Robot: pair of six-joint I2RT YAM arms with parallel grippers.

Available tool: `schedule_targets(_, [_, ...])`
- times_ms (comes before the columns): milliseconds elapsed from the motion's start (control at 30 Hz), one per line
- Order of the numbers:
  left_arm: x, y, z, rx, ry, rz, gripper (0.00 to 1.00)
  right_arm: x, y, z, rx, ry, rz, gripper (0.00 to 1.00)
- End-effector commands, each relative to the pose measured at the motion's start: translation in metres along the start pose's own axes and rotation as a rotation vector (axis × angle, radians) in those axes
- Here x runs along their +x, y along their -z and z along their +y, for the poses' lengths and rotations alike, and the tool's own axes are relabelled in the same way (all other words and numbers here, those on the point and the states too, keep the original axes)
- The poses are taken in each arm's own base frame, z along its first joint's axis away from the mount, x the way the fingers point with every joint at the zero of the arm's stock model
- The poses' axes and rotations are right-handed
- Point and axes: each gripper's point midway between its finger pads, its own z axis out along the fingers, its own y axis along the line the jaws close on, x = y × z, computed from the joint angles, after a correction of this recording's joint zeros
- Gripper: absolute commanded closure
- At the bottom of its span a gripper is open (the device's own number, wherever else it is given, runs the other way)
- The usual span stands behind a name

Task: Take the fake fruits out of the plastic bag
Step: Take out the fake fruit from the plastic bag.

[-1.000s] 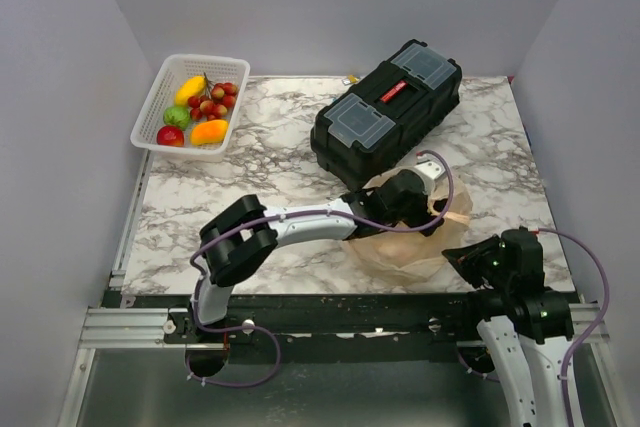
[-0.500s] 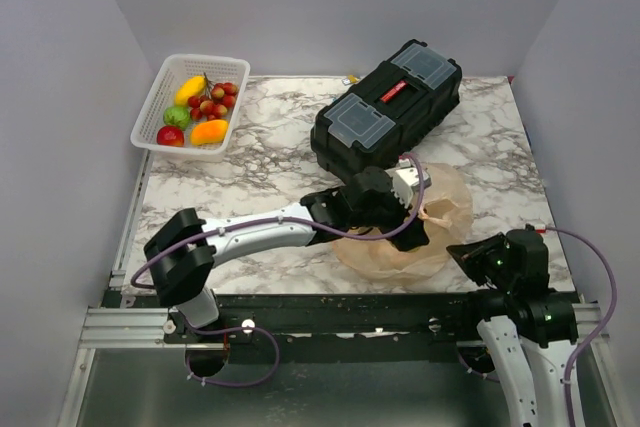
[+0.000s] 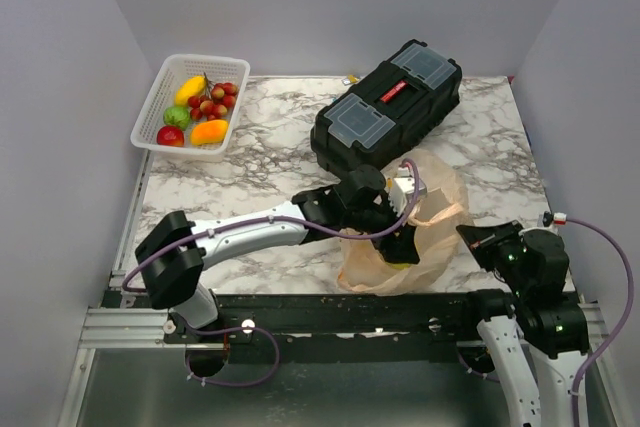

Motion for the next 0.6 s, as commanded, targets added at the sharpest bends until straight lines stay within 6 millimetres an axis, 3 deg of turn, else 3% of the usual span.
schedule_targets(0, [0.023,-0.017,0.001,0.050,0.124,0.083,0.85,-0.002,0.004,0.027,-0.122,0.020,0.005,0.99])
schedule_targets(200, [0.035,-0.024,0.028,-0.088,0.176,0.137,0.90,-0.005,0.019,0.036,-0.191,0.027,-0.021,0.99])
schedule_targets(367, [0.042,-0.016,0.038,-0.143,0.125,0.132,0.91,-0.027,0.027,0.006,-0.038,-0.051,-0.156,0.99])
schedule_targets(567, [0.044,0.001,0.030,-0.112,0.021,0.107,0.91,-0.044,0.039,-0.003,0.014,-0.080,-0.256,0.99])
